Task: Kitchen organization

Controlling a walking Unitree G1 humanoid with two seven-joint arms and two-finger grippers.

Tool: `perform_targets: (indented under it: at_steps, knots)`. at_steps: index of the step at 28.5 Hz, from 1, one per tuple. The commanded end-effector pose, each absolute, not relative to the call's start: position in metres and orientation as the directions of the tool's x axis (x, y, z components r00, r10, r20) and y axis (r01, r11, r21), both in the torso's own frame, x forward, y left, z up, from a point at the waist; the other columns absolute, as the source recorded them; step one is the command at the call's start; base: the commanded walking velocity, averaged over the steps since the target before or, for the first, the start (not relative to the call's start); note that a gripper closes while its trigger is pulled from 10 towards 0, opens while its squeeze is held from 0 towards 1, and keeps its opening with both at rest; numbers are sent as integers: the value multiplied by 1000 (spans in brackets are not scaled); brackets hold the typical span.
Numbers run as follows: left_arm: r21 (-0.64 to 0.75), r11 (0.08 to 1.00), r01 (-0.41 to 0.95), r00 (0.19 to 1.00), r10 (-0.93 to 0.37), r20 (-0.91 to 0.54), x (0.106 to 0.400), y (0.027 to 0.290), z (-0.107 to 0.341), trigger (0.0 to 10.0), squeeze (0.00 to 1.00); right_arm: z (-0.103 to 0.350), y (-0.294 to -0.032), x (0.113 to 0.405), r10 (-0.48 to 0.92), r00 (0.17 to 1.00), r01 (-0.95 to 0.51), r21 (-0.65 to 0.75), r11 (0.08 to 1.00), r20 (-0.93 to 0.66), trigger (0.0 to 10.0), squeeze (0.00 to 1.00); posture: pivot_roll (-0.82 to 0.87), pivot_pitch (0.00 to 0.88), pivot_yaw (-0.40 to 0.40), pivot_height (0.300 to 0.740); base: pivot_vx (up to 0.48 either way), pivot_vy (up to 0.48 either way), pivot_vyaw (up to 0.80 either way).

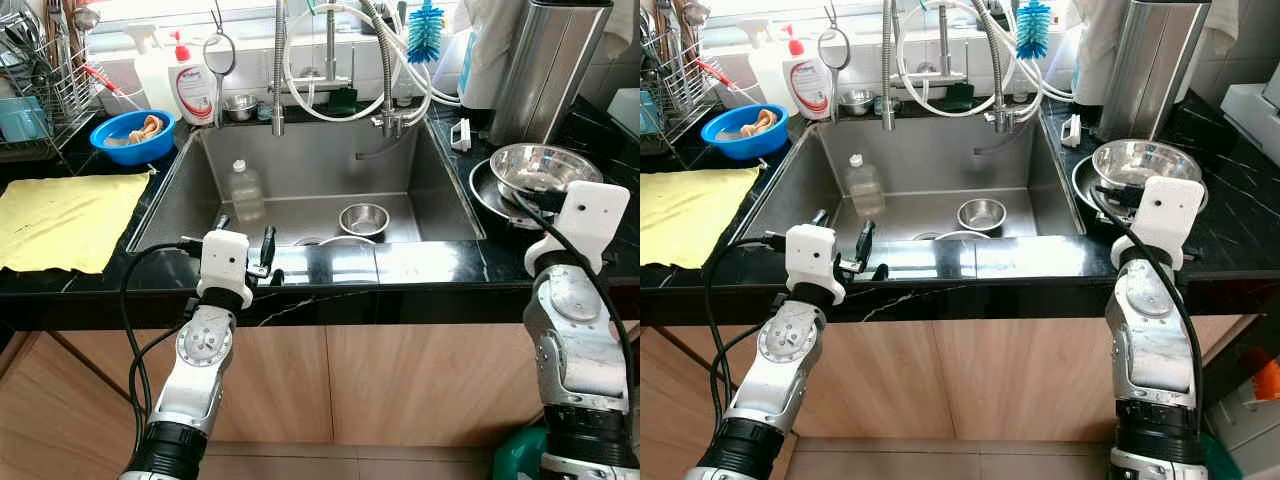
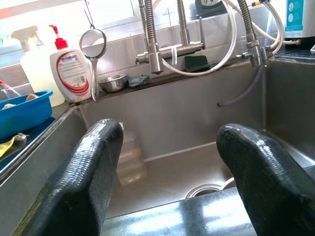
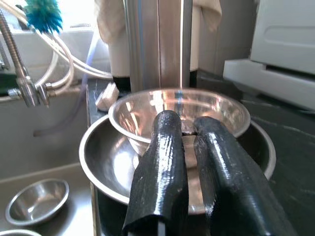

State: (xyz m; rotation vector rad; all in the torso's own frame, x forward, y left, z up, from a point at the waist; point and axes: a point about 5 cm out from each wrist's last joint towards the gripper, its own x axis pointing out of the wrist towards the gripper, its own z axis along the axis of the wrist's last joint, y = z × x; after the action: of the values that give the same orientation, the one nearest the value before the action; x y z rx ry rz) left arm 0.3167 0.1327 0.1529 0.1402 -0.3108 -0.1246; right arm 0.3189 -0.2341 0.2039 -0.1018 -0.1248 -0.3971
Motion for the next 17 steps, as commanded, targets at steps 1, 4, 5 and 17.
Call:
perform_targets:
  at_steps: [1, 4, 5, 17]
  knots:
    - [165, 982, 90, 944, -137, 301, 318, 137, 157, 10000, 0, 220, -228, 321, -351, 911, 372, -67, 926, 217, 10000, 0, -112, 0, 101, 740, 0, 0, 0]
    - [166, 982, 89, 944, -137, 301, 318, 136, 157, 10000, 0, 223, -227, 321, -343, 908, 368, -66, 927, 242, 10000, 0, -111, 0, 100, 740, 0, 0, 0]
    - [165, 982, 89, 944, -136, 302, 318, 136, 157, 10000, 0, 225, -226, 321, -339, 905, 366, -67, 928, 258, 10000, 0, -111, 0, 100, 740, 0, 0, 0]
    - [163, 982, 92, 943, -139, 302, 319, 135, 157, 10000, 0, 221, -197, 329, -87, 960, 146, -210, 967, 266, 10000, 0, -112, 0, 100, 740, 0, 0, 0]
